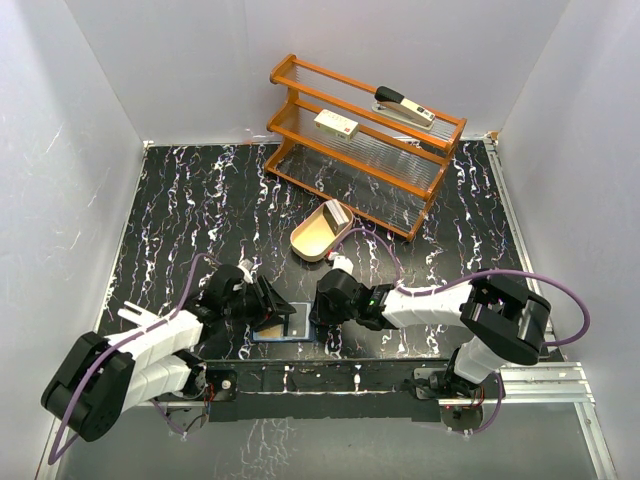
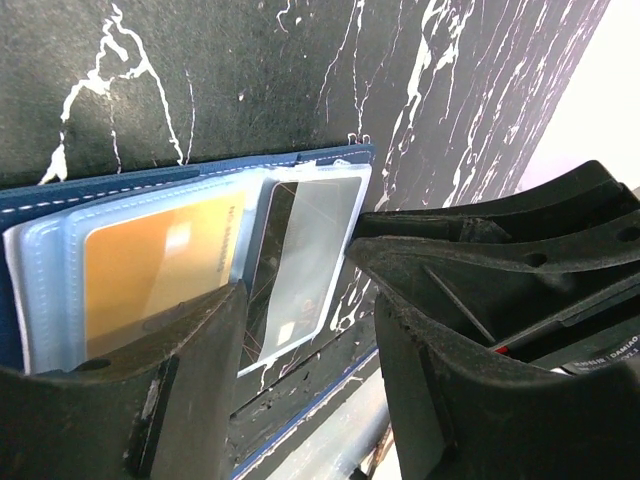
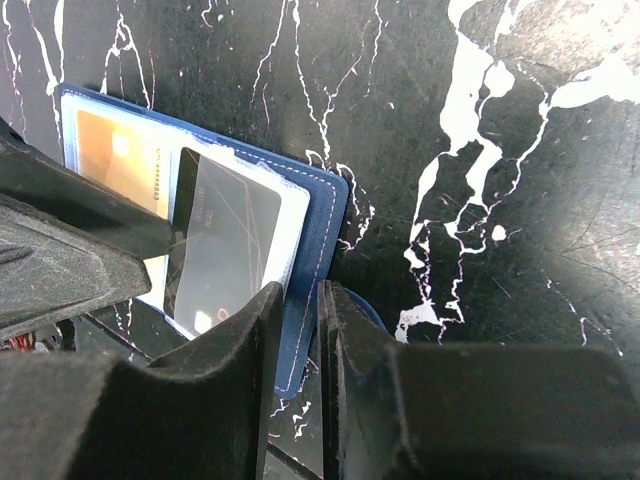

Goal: Put the credit cards into the card holder
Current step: Insert the credit card into the card holder, then turn over the card slot in the card holder.

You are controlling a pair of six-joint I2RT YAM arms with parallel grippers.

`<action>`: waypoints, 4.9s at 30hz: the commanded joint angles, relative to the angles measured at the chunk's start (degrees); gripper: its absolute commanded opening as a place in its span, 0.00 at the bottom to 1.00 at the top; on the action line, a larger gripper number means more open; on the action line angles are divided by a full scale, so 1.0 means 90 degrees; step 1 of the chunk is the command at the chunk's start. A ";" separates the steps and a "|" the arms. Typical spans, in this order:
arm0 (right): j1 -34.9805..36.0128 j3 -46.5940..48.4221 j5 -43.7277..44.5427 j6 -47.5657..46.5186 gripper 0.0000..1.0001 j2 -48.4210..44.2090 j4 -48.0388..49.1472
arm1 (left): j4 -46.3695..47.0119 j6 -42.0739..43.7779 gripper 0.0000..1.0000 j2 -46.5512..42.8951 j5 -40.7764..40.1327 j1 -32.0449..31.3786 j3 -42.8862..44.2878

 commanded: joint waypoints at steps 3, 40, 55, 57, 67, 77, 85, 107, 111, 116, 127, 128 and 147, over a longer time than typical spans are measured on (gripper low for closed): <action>0.0115 -0.0115 -0.0128 0.0093 0.19 0.0135 0.0033 | 0.0281 -0.0203 0.52 0.0050 -0.0034 -0.0175 -0.0059; 0.0088 0.0526 0.0727 -0.0248 0.26 -0.1393 -0.1879 | -0.2406 0.0443 0.58 -0.0767 -0.0573 0.0049 0.0829; 0.0276 0.1319 0.0206 0.0014 0.19 0.0163 -0.0855 | -0.1619 0.0131 0.59 -0.0742 0.0427 0.0710 0.0483; 0.0276 0.1382 0.0196 0.0009 0.19 0.0355 -0.0900 | -0.1547 0.0154 0.59 -0.0672 0.0467 0.0718 0.0478; 0.0276 0.1119 0.0308 0.0042 0.01 0.0777 -0.1051 | -0.0777 0.0303 0.59 -0.0151 0.0872 0.0729 0.0371; 0.0276 0.0935 0.0302 0.0064 0.00 0.0705 -0.0927 | -0.0282 0.0456 0.59 0.0285 0.0921 0.0727 0.0259; 0.0276 0.0834 0.0233 0.0072 0.01 0.0748 -0.0815 | 0.0129 0.0339 0.57 0.0416 0.1097 0.0723 0.0102; 0.0276 0.1066 0.0060 -0.0219 0.24 0.0167 -0.0948 | -0.0397 0.0451 0.30 0.0191 0.1181 0.0664 0.0463; 0.0276 0.1043 0.0183 -0.0314 0.31 -0.0254 -0.1177 | -0.0321 0.0421 0.36 0.0320 0.1278 0.0614 0.0503; 0.0276 0.0810 0.0288 -0.0337 0.36 -0.0917 -0.1323 | -0.0182 0.0301 0.40 0.0336 0.1298 0.0468 0.0576; 0.0276 0.0605 0.1187 -0.0281 0.41 -0.2615 -0.2202 | 0.0805 -0.0487 0.48 0.0820 0.0965 -0.0662 0.1003; 0.0281 0.0619 0.1346 -0.0283 0.41 -0.2763 -0.2316 | 0.0888 -0.0525 0.48 0.0933 0.0880 -0.0822 0.1068; 0.0267 0.0992 0.1732 -0.0478 0.42 -0.2976 -0.2713 | -0.1231 0.0146 0.48 0.0825 -0.0630 -0.1255 0.1590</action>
